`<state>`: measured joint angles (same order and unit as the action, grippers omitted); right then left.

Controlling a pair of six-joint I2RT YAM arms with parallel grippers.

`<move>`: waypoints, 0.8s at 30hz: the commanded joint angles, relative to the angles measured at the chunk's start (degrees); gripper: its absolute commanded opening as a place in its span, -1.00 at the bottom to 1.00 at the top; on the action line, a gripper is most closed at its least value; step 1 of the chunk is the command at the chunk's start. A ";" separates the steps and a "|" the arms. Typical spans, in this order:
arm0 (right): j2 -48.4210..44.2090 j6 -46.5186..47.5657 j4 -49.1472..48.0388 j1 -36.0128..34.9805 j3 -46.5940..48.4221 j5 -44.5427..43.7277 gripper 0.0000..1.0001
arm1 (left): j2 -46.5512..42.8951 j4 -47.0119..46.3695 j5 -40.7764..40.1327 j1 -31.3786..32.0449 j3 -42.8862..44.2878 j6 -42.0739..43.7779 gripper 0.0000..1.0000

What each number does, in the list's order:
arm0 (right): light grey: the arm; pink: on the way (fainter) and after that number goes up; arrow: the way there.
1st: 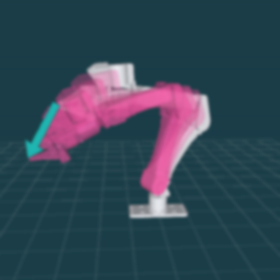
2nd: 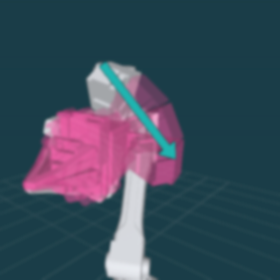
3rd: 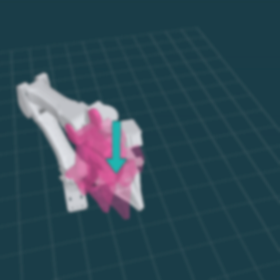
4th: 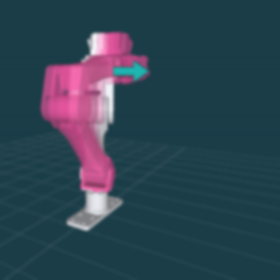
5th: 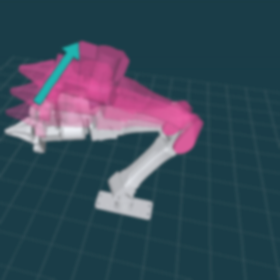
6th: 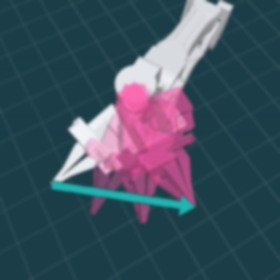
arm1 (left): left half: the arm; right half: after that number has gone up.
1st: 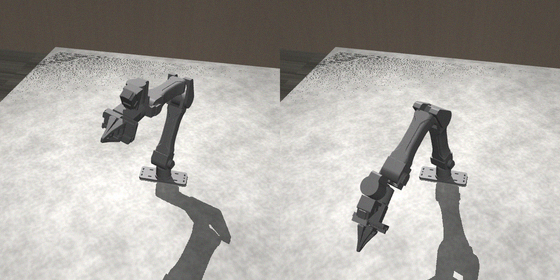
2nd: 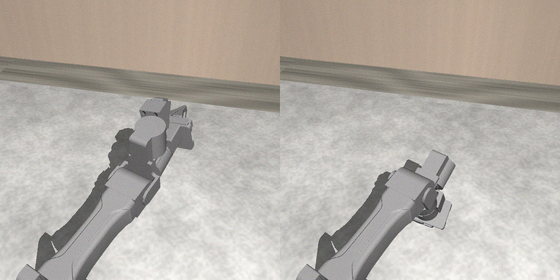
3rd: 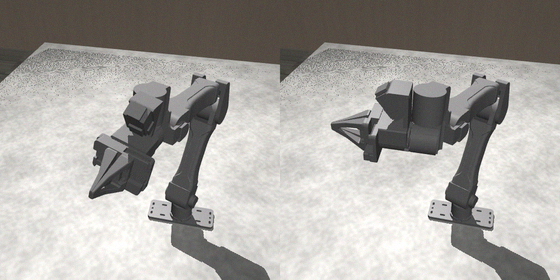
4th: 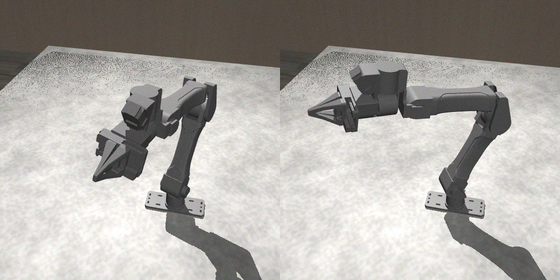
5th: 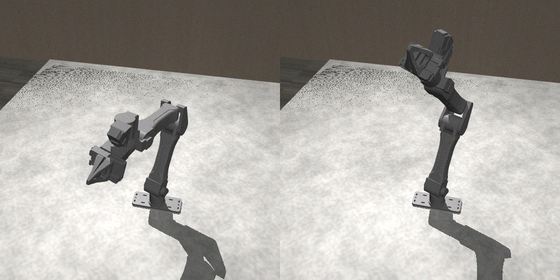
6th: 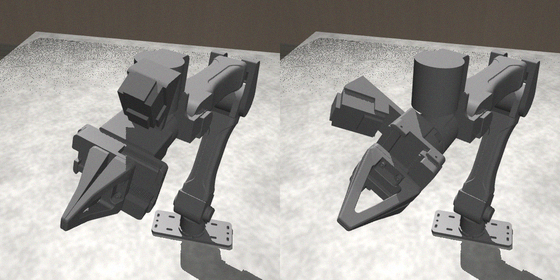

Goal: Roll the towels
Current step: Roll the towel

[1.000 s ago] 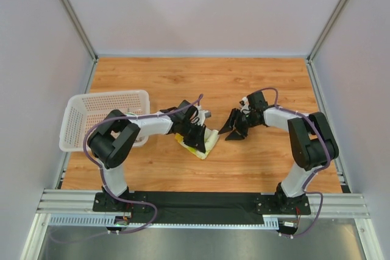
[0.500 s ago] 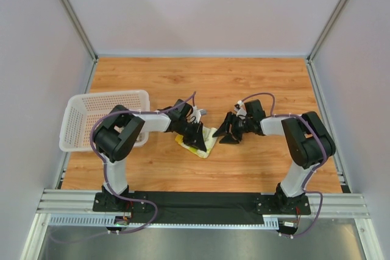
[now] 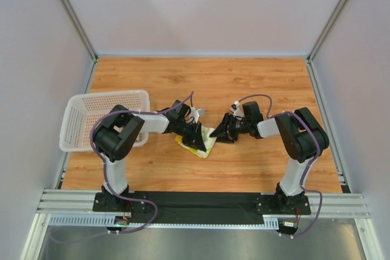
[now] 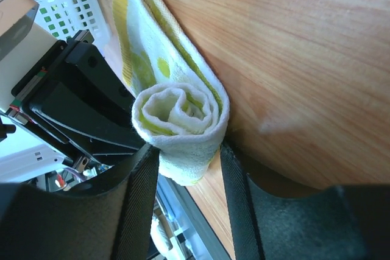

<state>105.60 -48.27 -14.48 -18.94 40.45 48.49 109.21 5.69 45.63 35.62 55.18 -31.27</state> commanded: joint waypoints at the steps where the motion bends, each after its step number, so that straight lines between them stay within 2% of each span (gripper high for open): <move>1: 1.97 -0.42 -4.15 -0.92 -1.16 -0.68 -0.13 | -0.48 -2.18 -0.54 -0.20 -1.30 -0.46 -1.00; 3: 1.89 -0.68 -4.59 -1.01 -1.25 -0.50 -0.31 | -0.92 -1.56 -0.89 -0.20 -1.13 -0.02 -0.93; 4: 1.63 -0.77 -4.50 -1.10 -1.25 -0.68 -0.37 | -1.10 -1.39 -1.15 -0.28 -1.13 0.06 -0.81; 7: 0.14 -0.25 -1.97 -1.10 -0.81 -2.08 -0.59 | -2.07 0.45 -2.56 -0.20 -0.69 1.47 -0.67; 8: -0.30 -0.07 -0.91 -1.10 -0.46 -2.52 -0.66 | -2.33 2.29 -3.08 -0.20 -0.08 2.17 -0.56; 12: -2.59 1.68 7.07 -1.19 3.74 -5.85 -0.75 | -4.70 7.48 -7.73 -0.11 1.33 5.60 -0.32; 14: -3.64 3.97 14.20 -1.71 5.95 -8.14 -0.78 | -6.63 10.28 -9.49 -0.02 1.86 7.62 -0.17; 18: -3.30 5.73 29.39 -3.38 11.75 -14.20 -0.80 | -10.50 14.86 -15.55 0.77 2.83 11.31 -0.05; 22: -2.16 6.26 36.70 -4.88 16.32 -17.81 -0.83 | -13.31 19.43 -21.53 3.66 4.76 14.39 0.02; 23: -1.81 6.69 38.11 -5.31 17.03 -18.69 -0.83 | -13.84 19.96 -22.76 4.28 5.02 14.91 0.12; 24: -1.63 6.87 39.25 -5.93 17.82 -19.65 -0.83 | -15.15 20.41 -25.65 4.98 5.11 15.18 0.13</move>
<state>104.22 -43.55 15.31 -23.44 55.16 34.20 98.10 21.56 27.86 38.39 57.95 -20.27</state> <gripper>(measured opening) 0.170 0.553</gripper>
